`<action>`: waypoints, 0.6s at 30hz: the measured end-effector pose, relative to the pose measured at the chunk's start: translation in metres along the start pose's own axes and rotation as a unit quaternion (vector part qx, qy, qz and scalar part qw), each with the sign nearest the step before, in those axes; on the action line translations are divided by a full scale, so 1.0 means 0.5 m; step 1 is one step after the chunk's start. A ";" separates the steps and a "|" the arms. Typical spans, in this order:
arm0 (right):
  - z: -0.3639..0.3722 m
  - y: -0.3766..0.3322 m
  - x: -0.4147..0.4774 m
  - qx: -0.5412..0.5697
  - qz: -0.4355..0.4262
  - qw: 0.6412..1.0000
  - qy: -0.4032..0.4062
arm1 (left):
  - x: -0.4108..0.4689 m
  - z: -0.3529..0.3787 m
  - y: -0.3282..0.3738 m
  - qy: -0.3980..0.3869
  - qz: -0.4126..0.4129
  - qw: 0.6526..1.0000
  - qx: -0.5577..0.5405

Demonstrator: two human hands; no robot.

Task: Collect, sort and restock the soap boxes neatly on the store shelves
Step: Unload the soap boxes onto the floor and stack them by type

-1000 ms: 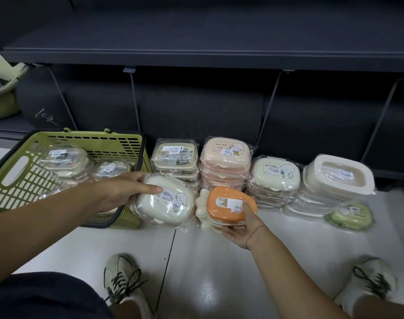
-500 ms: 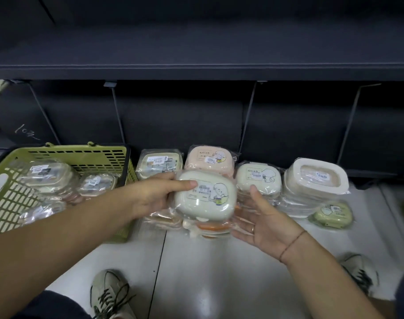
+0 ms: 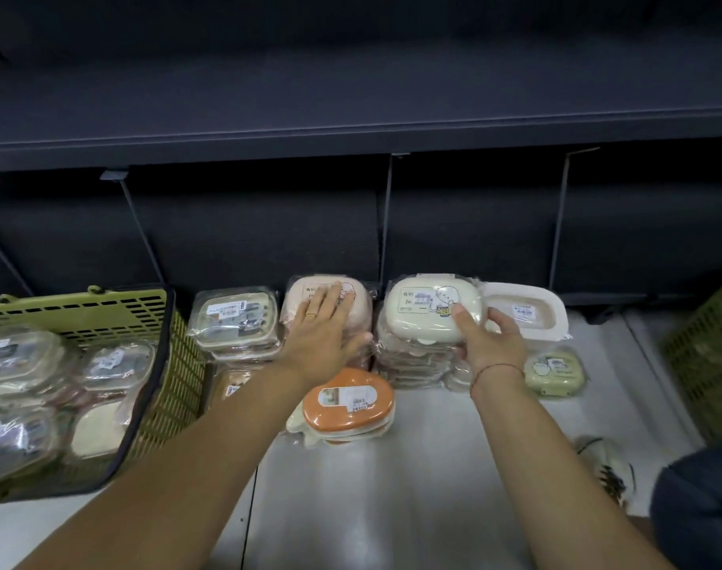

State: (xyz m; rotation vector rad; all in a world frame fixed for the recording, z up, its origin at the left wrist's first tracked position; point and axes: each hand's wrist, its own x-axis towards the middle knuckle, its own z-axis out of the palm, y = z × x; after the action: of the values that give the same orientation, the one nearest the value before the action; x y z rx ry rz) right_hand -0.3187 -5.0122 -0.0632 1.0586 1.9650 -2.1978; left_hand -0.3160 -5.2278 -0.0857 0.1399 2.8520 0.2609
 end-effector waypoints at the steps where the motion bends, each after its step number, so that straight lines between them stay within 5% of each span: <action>1: 0.010 0.007 0.003 -0.027 -0.010 1.000 -0.005 | 0.001 0.001 0.002 0.001 0.000 1.000 -0.002; 18: 0.040 0.081 -0.019 -0.331 -0.116 0.930 0.106 | -0.010 -0.027 -0.005 -0.046 0.004 0.998 -0.032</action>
State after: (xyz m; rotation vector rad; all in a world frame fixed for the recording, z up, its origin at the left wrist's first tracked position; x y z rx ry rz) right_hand -0.3034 -5.0423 -0.0943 1.0077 2.7434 -1.3141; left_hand -0.3154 -5.2331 -0.0719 0.1451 2.7491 0.3389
